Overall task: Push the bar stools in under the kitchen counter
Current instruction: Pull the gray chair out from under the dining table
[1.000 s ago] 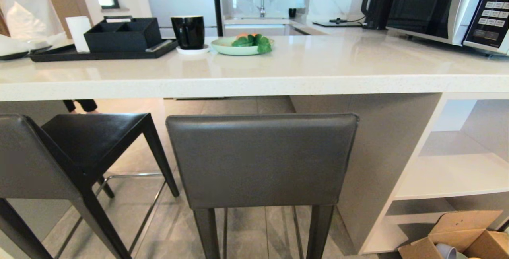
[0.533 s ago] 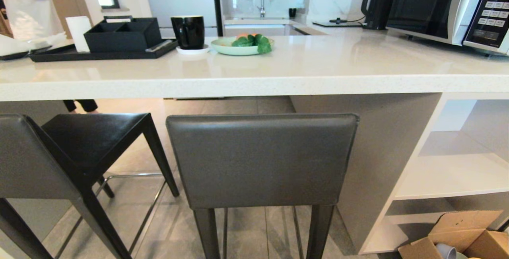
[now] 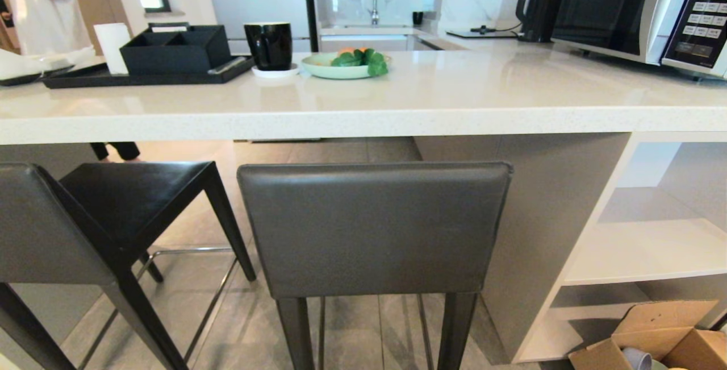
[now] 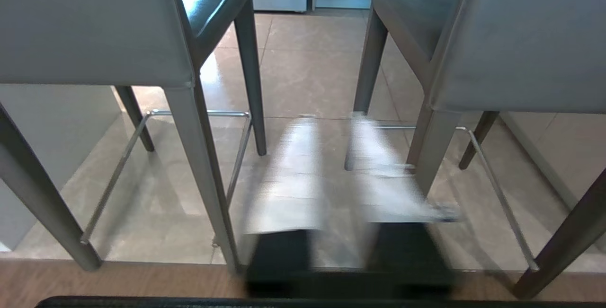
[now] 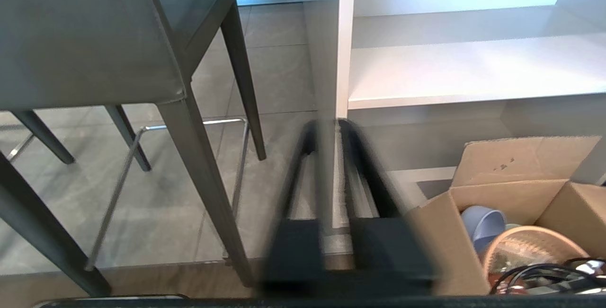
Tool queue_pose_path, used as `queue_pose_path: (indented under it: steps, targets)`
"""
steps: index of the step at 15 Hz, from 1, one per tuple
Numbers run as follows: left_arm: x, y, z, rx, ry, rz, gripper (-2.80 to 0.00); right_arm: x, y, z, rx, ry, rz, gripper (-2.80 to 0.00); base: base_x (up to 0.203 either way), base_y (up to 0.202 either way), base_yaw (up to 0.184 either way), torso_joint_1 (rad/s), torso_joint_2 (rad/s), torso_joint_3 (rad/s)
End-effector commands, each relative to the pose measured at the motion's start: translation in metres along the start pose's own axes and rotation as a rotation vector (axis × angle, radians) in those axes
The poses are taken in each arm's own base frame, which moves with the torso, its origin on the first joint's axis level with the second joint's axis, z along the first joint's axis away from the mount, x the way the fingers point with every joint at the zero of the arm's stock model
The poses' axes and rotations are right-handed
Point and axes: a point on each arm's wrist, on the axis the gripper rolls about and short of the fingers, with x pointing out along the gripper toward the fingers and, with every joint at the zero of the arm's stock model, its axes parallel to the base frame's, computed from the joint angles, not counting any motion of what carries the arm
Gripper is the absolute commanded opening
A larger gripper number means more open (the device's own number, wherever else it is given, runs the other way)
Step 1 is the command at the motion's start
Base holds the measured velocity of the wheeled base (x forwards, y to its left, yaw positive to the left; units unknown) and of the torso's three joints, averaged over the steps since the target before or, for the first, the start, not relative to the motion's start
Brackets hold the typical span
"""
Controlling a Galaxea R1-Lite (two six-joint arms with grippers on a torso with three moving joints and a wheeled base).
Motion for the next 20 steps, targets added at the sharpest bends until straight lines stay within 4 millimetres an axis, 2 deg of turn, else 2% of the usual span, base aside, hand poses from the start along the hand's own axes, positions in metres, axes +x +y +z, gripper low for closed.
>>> queue_pose_path:
  steps: [1,20]
  targets:
    - [0.0003,0.0,-0.0001,-0.001,-0.001,0.002,0.0,0.0002,0.0,-0.0004,0.0,0.003,0.001,0.0,0.0,0.0,0.0,0.0,0.0,0.0]
    - [-0.0006,-0.0001,0.0029,0.004,-0.011,0.004,0.0,-0.0001,0.0001,0.0001,-0.003,0.004,0.0,0.0,0.0,0.0,0.0,0.0,0.0,0.0]
